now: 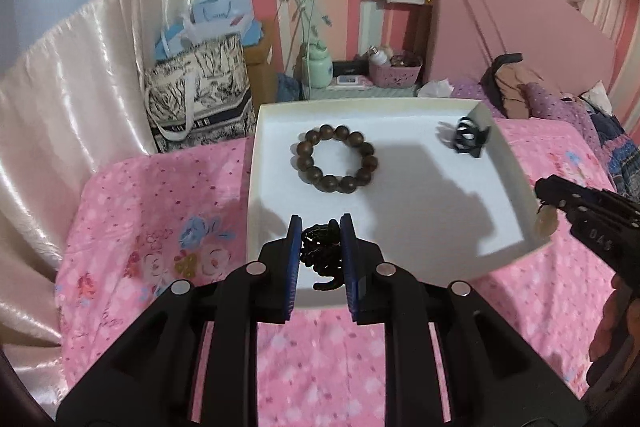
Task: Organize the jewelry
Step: 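Carry both pendants into the white tray and open both grippers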
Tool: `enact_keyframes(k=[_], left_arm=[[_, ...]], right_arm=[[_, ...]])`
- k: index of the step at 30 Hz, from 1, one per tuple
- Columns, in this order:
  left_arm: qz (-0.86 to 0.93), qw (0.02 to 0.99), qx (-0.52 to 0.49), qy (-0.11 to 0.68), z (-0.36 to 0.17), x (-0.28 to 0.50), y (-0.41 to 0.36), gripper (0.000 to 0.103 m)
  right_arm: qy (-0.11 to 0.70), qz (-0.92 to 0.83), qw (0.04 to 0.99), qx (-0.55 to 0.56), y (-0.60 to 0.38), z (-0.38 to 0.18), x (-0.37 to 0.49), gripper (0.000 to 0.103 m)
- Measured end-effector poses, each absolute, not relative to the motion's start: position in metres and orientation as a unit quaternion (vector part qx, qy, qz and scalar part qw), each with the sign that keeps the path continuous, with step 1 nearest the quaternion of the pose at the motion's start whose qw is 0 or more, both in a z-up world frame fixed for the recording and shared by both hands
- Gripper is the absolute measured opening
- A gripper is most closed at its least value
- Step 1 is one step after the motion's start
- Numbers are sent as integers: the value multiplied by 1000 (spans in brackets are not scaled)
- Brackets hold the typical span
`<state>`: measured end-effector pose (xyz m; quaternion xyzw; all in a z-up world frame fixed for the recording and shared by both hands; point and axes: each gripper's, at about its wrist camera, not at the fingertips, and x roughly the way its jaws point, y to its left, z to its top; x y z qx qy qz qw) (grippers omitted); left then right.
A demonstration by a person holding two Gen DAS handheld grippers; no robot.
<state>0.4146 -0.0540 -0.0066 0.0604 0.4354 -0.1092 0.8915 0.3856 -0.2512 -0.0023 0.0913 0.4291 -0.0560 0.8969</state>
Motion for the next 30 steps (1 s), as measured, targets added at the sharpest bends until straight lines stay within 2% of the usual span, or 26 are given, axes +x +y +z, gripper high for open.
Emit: enact_keyframes(k=[10,30], left_arm=[[-85,879,59,466,-59,474,-50,18],[-87,864,80,489,-79,517,-72,20]], right_arm=[[456,-81,883,75,-262,-45,438,20],[484,-95,867,69,-274,-75,470,21]])
